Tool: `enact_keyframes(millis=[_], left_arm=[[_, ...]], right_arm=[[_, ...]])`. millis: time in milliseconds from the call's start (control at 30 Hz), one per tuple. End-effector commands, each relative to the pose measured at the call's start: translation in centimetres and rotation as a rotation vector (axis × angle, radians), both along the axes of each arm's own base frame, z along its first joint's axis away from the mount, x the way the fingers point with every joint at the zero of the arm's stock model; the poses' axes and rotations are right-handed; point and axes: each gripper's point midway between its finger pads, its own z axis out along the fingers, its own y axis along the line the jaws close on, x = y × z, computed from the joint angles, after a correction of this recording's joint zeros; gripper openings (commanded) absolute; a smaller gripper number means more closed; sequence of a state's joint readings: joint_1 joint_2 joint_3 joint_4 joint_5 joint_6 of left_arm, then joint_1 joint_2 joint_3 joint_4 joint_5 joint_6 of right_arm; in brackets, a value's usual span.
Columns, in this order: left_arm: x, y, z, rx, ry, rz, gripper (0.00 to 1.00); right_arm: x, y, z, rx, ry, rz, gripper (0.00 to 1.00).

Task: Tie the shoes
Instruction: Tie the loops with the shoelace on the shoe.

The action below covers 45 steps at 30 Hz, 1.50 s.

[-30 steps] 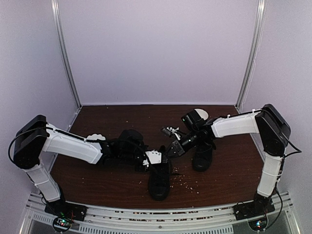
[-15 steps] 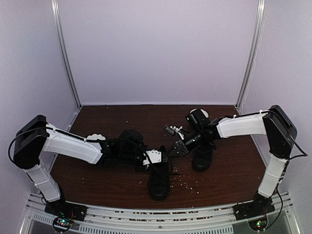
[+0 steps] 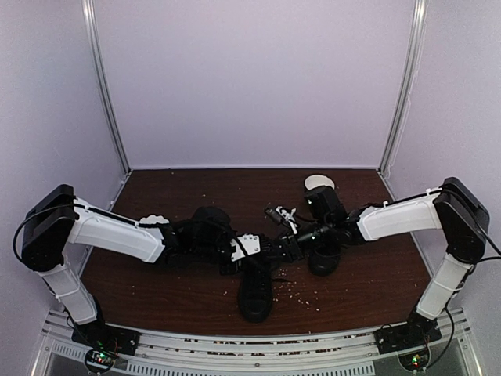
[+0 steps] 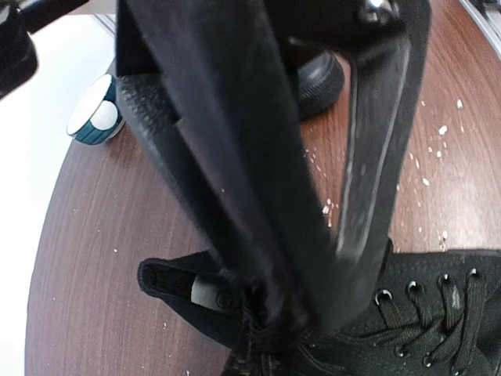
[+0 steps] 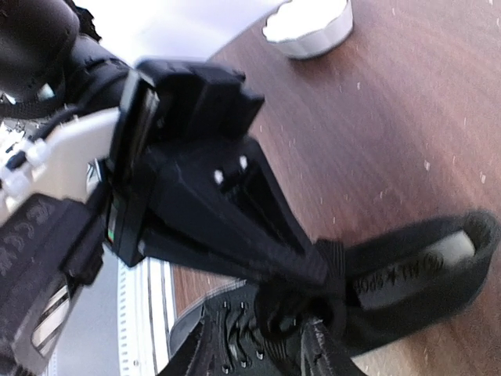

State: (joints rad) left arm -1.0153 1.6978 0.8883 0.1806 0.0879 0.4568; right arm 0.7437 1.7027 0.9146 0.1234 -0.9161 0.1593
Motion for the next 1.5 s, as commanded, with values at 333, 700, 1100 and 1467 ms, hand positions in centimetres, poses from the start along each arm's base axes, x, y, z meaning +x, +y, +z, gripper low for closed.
enact_keyframes(millis=[333,700,1100,1467], left_arm=[[1.1,-1.3,2.4,-0.139,0.065,0.049,0.00],[1.3,-1.2,2.9,-0.153,0.068,0.053,0.00],[0.3,0.5,5.1,-0.190,0.051,0.058,0.50],[-3.8,2.0,2.0,-0.134,0.276,0.004,0.36]], right_arm=[[0.9,1.6,0.1,0.090,-0.025,-0.034,0.31],[0.7,1.2,-0.3,0.043,-0.038,-0.029,0.12],[0.5,0.6,0.3,0.020,-0.055,0.000,0.00],[0.2,0.7,1.0,0.051,-0.054,0.044,0.00]])
